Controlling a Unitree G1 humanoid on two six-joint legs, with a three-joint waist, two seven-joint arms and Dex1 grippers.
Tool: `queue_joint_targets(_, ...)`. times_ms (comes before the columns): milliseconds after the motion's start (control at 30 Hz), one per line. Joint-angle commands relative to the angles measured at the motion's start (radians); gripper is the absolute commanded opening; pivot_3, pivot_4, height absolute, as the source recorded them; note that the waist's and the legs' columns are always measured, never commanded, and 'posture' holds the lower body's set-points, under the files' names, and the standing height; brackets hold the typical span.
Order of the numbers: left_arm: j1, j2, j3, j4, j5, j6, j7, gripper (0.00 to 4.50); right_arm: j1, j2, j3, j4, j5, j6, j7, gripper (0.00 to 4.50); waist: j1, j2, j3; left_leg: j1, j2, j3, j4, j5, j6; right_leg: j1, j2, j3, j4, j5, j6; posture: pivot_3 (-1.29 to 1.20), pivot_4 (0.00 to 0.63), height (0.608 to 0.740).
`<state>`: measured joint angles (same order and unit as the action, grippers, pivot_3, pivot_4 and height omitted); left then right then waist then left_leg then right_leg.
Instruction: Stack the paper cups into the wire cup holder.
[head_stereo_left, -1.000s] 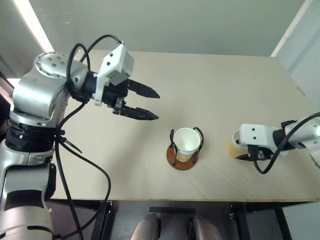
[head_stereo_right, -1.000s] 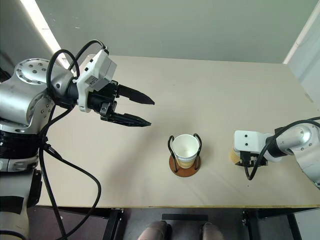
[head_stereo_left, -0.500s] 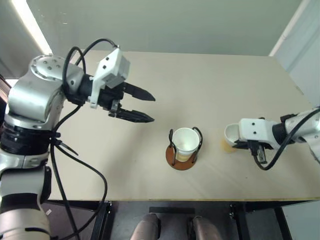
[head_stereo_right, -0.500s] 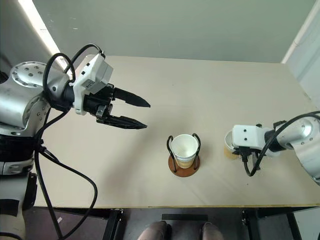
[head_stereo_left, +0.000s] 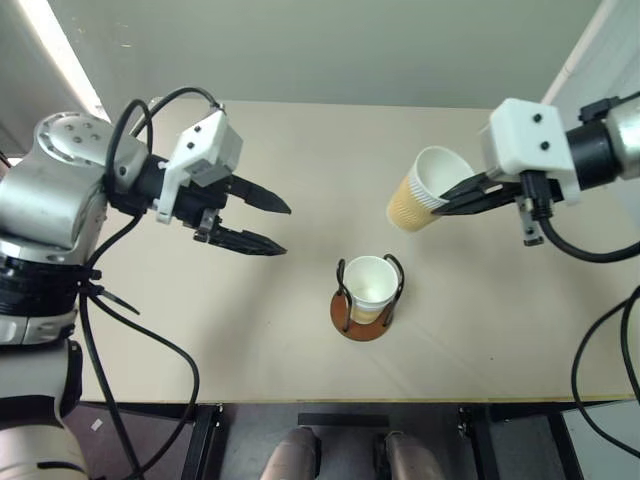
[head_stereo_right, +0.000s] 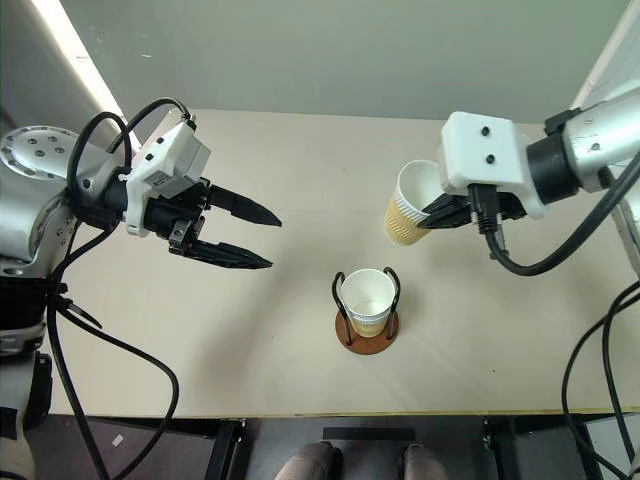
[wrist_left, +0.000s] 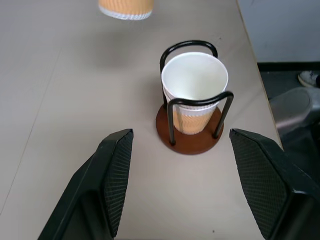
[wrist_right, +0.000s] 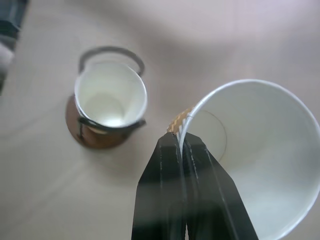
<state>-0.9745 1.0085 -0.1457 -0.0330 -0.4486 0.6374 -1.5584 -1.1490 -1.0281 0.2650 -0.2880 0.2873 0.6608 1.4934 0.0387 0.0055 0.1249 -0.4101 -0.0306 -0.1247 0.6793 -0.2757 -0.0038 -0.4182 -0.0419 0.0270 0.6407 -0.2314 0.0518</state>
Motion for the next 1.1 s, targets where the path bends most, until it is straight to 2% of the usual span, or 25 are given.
queue_joint_targets(33, -0.019, 0.022, 0.037, 0.010, -0.005, -0.015, -0.018, 3.31, -0.046, 0.023, 0.004, -0.019, 0.026, 0.016, 0.027, 0.01, 0.000, 0.000, 0.000, 0.000, 0.000, 0.000, 0.000, 0.000, 0.000, 0.000, 0.000, 0.000, 0.000, 0.000, 0.000, 0.00, 0.150, 0.740)
queue_joint_targets(367, -0.038, 0.006, 0.032, 0.036, 0.010, -0.037, -0.004, 3.31, -0.040, 0.076, 0.040, -0.059, 0.054, 0.076, 0.040, 0.01, -0.001, 0.000, 0.000, -0.001, 0.000, 0.000, 0.000, 0.000, 0.000, 0.000, 0.000, 0.000, 0.000, 0.000, 0.000, 0.00, 0.150, 0.740)
queue_joint_targets(700, -0.052, -0.022, 0.025, 0.040, 0.019, -0.042, 0.007, 3.31, 0.049, 0.053, 0.061, -0.116, 0.028, 0.043, 0.037, 0.01, -0.001, 0.000, 0.000, -0.001, 0.000, 0.000, 0.000, 0.000, 0.000, 0.000, 0.000, 0.000, 0.000, 0.000, 0.000, 0.00, 0.150, 0.740)
queue_joint_targets(1100, -0.056, -0.044, 0.020, 0.052, 0.025, -0.048, 0.011, 3.31, 0.063, 0.078, 0.130, -0.135, -0.042, -0.017, 0.040, 0.01, -0.002, 0.000, 0.000, -0.001, 0.000, 0.000, 0.000, 0.000, 0.000, 0.000, 0.000, 0.000, 0.001, 0.000, 0.000, 0.00, 0.150, 0.740)
